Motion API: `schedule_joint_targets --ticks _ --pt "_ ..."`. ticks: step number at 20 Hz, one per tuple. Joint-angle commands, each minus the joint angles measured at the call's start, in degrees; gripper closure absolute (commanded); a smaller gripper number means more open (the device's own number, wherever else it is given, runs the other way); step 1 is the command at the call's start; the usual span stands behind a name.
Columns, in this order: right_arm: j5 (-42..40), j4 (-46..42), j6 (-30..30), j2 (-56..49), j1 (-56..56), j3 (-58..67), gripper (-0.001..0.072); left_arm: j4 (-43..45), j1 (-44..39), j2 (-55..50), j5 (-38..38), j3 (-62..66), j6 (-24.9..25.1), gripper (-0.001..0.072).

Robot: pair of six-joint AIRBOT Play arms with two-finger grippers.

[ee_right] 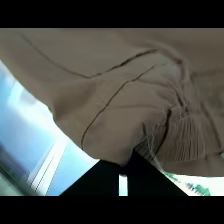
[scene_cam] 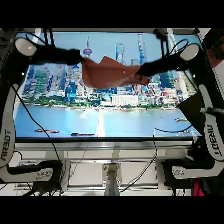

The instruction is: Fold the clothes and pants, and hang the long-sleeved shirts on hangers.

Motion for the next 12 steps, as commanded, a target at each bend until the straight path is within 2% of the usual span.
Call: schedule_joint_targets --ticks 1,6,12 --pt "3.89 0.09 4.07 6.69 3.65 -16.22 0.0704 3.26 -0.87 8.0 -0.83 -17.7 0.04 0.0706" --pt "1.33 2.54 9.01 18.36 12.83 -35.34 0.0703 6.14 -1.95 20.79 0.42 -37.24 0.0 0.0706" --pt "-1.44 2.45 17.68 27.96 18.99 -48.59 0.0703 6.1 -2.19 27.26 0.5 -38.64 -0.5 0.0707"
